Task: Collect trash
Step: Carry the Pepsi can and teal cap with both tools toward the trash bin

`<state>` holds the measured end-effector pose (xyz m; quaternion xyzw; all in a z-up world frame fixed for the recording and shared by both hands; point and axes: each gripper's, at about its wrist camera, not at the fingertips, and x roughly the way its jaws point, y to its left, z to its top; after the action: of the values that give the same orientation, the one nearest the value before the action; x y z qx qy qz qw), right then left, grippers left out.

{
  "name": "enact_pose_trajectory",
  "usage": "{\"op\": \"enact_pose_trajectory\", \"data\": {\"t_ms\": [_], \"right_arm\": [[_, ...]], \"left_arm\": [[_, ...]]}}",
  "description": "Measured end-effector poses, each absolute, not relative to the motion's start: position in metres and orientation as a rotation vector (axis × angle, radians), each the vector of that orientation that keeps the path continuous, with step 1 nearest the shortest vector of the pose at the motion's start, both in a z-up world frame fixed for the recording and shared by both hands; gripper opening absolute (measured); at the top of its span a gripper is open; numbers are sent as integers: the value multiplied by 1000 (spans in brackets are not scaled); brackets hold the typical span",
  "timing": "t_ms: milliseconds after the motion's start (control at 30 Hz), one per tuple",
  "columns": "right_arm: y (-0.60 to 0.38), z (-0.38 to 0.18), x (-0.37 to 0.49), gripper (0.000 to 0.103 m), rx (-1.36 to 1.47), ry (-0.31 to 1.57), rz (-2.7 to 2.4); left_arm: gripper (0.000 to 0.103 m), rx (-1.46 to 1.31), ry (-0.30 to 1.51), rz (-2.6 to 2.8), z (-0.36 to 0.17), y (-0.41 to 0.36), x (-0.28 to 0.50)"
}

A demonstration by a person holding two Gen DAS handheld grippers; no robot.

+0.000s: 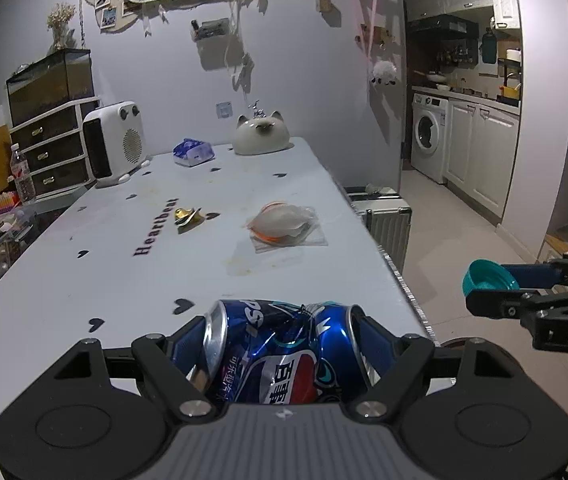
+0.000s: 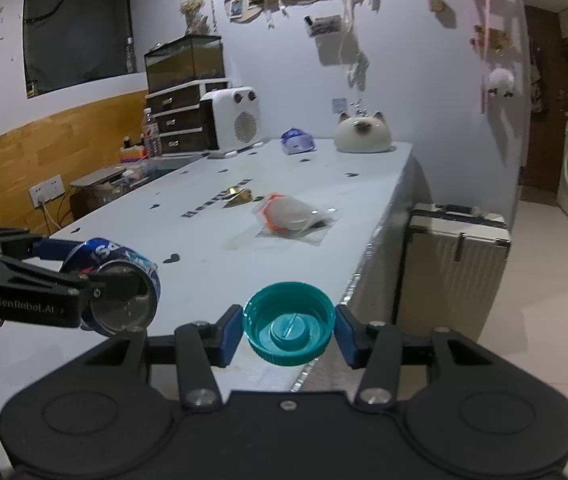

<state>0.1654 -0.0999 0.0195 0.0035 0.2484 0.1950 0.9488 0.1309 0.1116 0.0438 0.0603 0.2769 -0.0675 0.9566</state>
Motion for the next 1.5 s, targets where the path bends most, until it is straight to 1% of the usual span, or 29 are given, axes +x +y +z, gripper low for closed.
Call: {"op": "enact_pose_trajectory", "data": {"t_ms": [433, 667, 833, 1000, 1200, 1500], "right_arm": [[-166, 19, 134, 50, 38, 482, 304], [-217, 12, 124, 50, 66, 491, 212], [-250, 0, 121, 50, 95, 511, 144], [-280, -17, 127, 50, 130, 547, 78], [-307, -44, 141, 50, 158, 613, 17], [-317, -114, 171, 50, 205, 774, 10]], "left_arm": [[81, 86, 524, -220, 37, 44, 114], [81, 92, 517, -311, 32, -9, 123], [81, 104, 547, -396, 23, -52, 139], [81, 111, 602, -478, 7, -91, 161], [81, 121, 701, -556, -24, -128, 199], [81, 43, 943, -554, -93, -162, 268]]}}
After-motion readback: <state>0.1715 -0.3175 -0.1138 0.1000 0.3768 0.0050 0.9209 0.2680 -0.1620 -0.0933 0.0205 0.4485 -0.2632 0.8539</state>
